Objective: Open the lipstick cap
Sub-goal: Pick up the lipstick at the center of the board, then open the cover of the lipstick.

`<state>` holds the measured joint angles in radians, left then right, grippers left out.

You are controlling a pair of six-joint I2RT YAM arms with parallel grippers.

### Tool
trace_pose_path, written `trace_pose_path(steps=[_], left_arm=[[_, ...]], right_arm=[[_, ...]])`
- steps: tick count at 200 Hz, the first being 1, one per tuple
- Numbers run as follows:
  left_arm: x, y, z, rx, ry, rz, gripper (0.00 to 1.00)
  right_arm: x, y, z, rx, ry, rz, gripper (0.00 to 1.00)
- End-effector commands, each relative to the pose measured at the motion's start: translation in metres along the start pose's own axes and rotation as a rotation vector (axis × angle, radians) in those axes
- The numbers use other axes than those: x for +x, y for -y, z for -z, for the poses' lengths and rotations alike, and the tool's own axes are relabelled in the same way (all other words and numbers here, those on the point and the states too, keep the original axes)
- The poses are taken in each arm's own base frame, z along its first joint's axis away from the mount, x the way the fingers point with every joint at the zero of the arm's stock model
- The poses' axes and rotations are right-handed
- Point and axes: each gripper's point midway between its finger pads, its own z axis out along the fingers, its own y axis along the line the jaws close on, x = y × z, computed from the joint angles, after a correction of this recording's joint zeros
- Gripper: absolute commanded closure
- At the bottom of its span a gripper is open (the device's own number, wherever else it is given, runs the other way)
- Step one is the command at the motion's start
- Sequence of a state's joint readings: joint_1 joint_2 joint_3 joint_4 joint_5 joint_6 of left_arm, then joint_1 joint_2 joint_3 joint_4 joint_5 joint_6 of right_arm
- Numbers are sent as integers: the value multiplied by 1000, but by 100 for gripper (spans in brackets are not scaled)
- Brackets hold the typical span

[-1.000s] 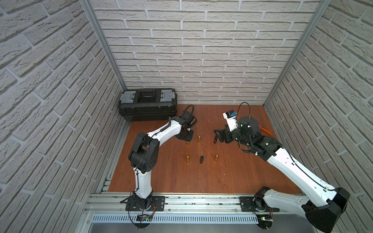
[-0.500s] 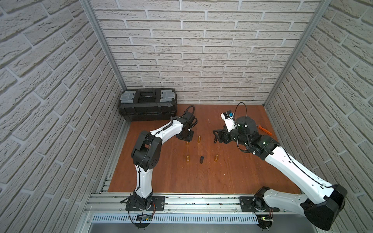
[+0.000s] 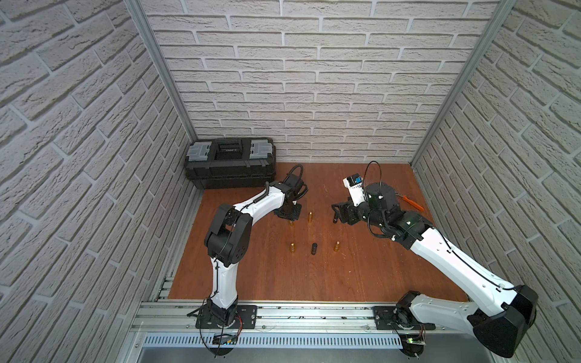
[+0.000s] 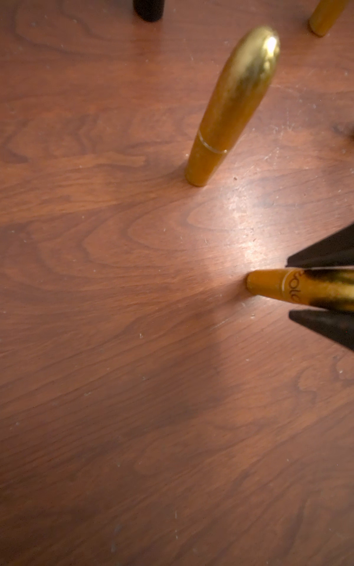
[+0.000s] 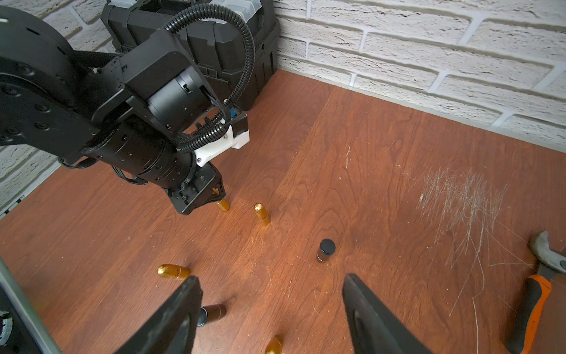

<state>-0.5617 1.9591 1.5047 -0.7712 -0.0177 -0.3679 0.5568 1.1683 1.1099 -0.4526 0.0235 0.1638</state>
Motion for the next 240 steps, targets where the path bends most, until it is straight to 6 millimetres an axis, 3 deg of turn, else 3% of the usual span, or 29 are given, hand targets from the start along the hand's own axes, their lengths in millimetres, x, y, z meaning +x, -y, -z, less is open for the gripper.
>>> trace_pose_path(steps=[1,40,63,82,112,139,172,211,240], left_arm=[[-1,2,12,2,2,1,82],[0,1,21,-4,6,13,92],[-4,-3,40,-5,24,35,97],[-12,-7,71,59,53,94,99],[-19,-11,137,225,92,174,99],[-6,-6,184,356,77,201,100],[10,11,224,527,83,258,100],[23,18,246,592,120,286,100],[27,22,255,638,137,295,100]], right_arm=[[-8,-2,2,-2,45,13,26],[-7,-3,0,-5,43,17,26],[-6,-8,-2,-27,29,36,27],[-6,-19,-3,-82,14,74,27],[-5,-53,-4,-223,-23,177,29],[-6,-88,-2,-377,-56,248,29],[-20,-123,-5,-537,-64,291,31],[-36,-149,-11,-640,-69,345,36],[-34,-159,-23,-661,-110,383,43]])
